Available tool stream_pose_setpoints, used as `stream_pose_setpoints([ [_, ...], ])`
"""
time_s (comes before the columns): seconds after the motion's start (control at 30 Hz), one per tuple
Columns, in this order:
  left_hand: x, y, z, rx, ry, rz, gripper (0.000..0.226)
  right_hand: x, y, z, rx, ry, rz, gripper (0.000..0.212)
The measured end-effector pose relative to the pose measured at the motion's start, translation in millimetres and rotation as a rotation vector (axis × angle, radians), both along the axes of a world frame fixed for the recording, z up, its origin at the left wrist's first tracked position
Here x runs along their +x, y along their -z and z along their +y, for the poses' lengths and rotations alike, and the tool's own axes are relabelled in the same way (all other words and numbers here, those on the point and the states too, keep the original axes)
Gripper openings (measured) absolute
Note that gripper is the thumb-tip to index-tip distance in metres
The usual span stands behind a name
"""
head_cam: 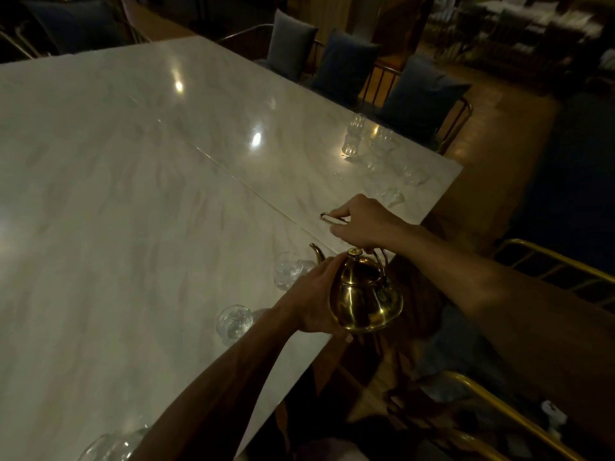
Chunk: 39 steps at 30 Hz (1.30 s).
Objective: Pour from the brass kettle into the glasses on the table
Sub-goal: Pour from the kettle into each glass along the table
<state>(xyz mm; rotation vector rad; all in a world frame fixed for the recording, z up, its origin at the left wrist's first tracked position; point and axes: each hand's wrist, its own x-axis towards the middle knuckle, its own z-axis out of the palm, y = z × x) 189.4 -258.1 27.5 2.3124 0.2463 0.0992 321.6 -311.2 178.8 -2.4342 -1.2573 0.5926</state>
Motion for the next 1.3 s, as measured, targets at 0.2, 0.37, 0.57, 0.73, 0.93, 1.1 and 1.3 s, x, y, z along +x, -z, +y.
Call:
stream_pose_setpoints([
  [0.2, 31, -13, -7, 0.169, 0.034, 0.008, 0.147, 29, -6, -26, 0.101, 0.06, 0.013, 0.051],
  [0.37, 70, -18, -10, 0.208, 0.052, 0.007, 0.147, 67, -3, -36, 0.138, 0.086, -0.033, 0.05],
  [0.57, 130, -8, -6, 0.173, 0.043, -0.007, 0.147, 123, 9, -33, 0.149, 0.024, -0.156, 0.039],
  [0.73, 175, 5, -6, 0.093, -0.007, -0.02, 0.146, 168, 21, -22, 0.132, -0.075, -0.218, 0.038],
  [0.93, 207, 13, -12, 0.006, -0.105, 0.02, 0.147, 201, 28, -5, 0.038, -0.212, -0.246, 0.028],
  [1.1, 216, 19, -14, -0.091, -0.154, 0.026, 0.146, 216, 36, 14, -0.061, -0.297, -0.232, 0.026],
  [1.3, 218, 31, -4, -0.157, -0.168, 0.044, 0.146, 221, 44, 33, -0.145, -0.314, -0.201, 0.023],
])
